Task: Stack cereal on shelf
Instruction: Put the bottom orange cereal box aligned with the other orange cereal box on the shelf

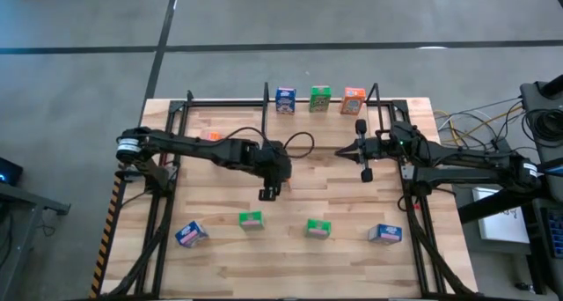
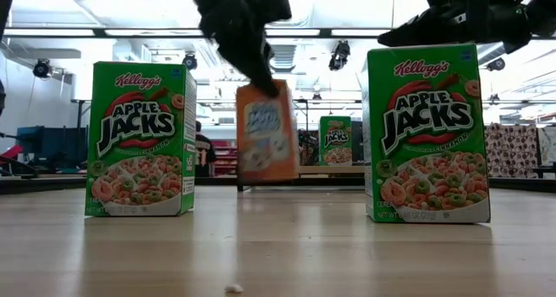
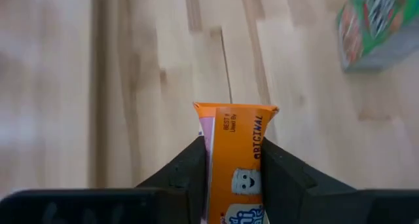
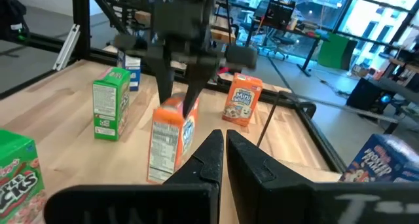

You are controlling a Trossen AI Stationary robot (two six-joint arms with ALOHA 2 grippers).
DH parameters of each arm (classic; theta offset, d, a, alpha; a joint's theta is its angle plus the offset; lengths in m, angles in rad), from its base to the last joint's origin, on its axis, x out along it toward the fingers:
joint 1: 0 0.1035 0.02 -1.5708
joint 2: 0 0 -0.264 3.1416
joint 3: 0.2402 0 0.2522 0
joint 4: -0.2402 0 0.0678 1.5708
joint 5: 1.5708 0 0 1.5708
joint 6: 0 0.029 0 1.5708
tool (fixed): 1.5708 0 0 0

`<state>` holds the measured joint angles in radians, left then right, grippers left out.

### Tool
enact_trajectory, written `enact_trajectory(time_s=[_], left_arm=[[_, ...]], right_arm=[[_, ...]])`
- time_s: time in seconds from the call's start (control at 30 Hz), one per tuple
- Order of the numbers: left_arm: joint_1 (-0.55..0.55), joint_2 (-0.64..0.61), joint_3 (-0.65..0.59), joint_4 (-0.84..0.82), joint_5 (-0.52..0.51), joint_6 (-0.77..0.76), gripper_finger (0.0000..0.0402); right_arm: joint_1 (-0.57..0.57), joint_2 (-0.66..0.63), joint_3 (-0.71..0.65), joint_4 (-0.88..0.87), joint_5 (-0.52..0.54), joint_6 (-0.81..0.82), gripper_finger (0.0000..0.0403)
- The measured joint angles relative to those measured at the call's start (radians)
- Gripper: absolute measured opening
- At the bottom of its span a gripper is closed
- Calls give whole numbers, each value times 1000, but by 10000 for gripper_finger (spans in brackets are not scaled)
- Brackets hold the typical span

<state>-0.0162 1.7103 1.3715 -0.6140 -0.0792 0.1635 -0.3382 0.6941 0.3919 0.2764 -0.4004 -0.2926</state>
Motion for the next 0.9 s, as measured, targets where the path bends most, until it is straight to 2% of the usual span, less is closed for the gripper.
enact_trajectory(time_s=[0.23,0.37,0.6,0.9], left_arm=[[13,0,163,-1,2,128,109],[54,0,243,62,-7,188,110],[170,2,237,272,-12,217,110],[281,125,220,451,-17,67,110]], right_arm=[[0,-2,-4,-2,0,23,11],[0,-22,-1,-5,0,21,11],[0,-110,-1,-36,-27,13,11],[0,-200,-10,-62,-84,11,11]])
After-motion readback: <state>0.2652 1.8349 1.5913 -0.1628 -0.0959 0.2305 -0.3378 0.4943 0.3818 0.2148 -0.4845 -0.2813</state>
